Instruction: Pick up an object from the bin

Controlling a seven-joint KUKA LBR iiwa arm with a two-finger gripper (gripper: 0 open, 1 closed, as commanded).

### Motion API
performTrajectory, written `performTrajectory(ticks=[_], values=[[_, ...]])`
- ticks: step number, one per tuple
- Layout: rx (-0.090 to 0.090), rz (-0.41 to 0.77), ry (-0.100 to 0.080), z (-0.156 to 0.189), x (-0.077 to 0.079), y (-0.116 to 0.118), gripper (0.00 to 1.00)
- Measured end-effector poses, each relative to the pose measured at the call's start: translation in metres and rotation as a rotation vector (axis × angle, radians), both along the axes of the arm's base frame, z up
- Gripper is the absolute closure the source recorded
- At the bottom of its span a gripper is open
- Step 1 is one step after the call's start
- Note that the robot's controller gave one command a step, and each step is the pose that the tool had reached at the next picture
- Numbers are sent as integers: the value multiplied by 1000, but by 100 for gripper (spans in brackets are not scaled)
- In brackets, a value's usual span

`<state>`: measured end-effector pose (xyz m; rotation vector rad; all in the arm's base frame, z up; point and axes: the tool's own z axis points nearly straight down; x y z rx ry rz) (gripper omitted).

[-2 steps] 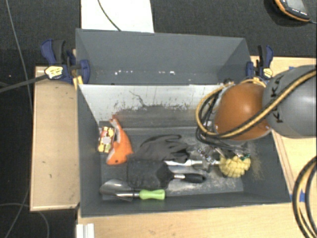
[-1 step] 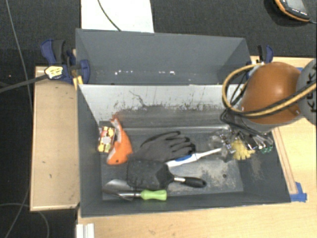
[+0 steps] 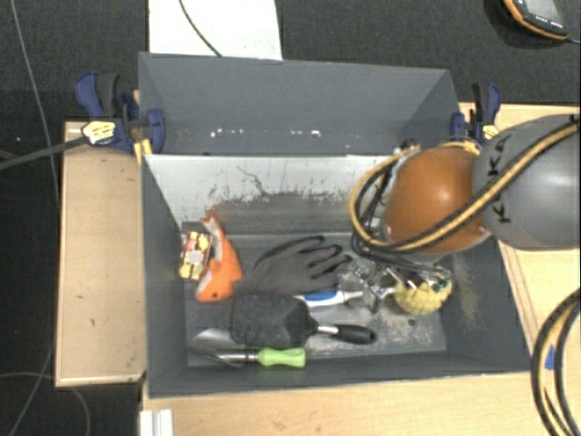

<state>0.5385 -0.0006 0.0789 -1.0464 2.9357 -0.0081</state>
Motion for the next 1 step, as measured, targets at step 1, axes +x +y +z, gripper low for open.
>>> performTrajectory(ticks=[1], values=[[3, -259, 4, 190, -25, -54, 100]])
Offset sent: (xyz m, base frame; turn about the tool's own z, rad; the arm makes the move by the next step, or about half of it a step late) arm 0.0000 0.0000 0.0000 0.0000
